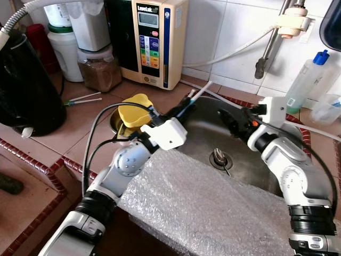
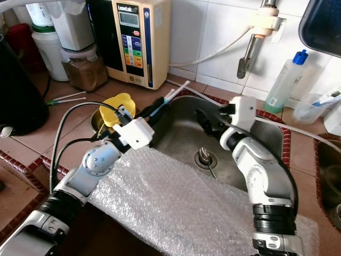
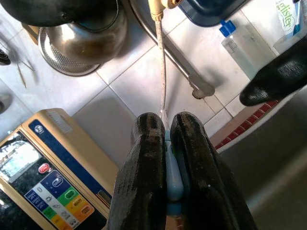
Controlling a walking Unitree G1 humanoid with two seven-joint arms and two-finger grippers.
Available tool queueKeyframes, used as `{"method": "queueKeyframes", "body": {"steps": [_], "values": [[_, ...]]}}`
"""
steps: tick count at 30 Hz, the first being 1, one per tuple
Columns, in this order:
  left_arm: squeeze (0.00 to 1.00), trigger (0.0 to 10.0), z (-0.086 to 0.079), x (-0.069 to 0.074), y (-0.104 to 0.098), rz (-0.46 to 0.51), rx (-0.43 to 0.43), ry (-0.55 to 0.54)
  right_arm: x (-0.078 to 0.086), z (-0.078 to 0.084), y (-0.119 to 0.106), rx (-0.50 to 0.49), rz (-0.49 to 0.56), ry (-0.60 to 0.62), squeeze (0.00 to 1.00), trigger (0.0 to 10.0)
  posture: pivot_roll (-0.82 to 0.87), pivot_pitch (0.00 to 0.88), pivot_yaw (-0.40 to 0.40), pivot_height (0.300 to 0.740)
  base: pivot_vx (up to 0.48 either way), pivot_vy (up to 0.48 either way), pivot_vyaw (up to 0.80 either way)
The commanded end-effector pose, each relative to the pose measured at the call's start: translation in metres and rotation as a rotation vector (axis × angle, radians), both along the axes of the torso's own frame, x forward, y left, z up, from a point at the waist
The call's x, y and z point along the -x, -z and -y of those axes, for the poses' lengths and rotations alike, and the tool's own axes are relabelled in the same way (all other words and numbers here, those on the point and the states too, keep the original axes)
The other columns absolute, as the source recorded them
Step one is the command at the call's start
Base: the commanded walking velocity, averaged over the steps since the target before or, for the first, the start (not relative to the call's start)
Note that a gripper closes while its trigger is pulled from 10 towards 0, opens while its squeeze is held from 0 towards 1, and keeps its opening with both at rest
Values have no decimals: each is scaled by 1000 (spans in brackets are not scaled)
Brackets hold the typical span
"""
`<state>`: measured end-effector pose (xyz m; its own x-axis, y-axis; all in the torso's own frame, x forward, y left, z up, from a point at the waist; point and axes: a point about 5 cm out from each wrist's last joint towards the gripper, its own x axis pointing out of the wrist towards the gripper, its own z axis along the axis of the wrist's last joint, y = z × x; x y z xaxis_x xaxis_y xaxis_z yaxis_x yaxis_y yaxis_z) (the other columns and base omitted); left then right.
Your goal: Kitchen organization
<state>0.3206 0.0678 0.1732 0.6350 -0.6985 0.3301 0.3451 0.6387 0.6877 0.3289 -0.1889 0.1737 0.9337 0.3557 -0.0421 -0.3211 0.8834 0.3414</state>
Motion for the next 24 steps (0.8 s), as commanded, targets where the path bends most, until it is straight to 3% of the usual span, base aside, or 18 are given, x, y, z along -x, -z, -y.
{"method": "queueKeyframes", "body": {"steps": [1, 2, 9, 15, 18, 22, 23, 24], "values": [[0, 0, 2, 2, 3, 5, -12, 10, -2, -1, -4, -49, -4, -9, 0, 10000, 7, 0, -7, 740, 0, 0, 0], [0, 0, 7, 8, 12, -3, -35, 37, -3, -4, -13, -237, -15, -40, 0, 10000, 9, 0, -8, 740, 0, 0, 0], [0, 0, 17, 15, 21, -5, -61, 85, -2, -13, -15, -412, -71, -109, 0, 10000, 7, 0, -6, 740, 0, 0, 0], [0, 0, 22, 18, 22, 5, -69, 99, -2, -30, -17, -495, -114, -146, 0, 10000, 5, 0, -5, 740, 0, 0, 0], [0, 0, 24, 19, 23, 7, -67, 101, -5, -43, -17, -491, -123, -168, 0, 10000, 9, 0, -7, 740, 0, 0, 0], [0, 0, 24, 19, 23, 8, -66, 102, -6, -46, -18, -483, -117, -167, 0, 10000, 9, 0, -7, 740, 0, 0, 0], [0, 0, 24, 19, 23, 8, -66, 101, -7, -46, -18, -490, -118, -159, 0, 0, 9, 0, -7, 740, 0, 0, 0], [0, 0, 23, 19, 23, 10, -66, 99, -9, -48, -19, -499, -120, -153, 0, 0, 15, 0, -10, 740, 0, 0, 0]]}}
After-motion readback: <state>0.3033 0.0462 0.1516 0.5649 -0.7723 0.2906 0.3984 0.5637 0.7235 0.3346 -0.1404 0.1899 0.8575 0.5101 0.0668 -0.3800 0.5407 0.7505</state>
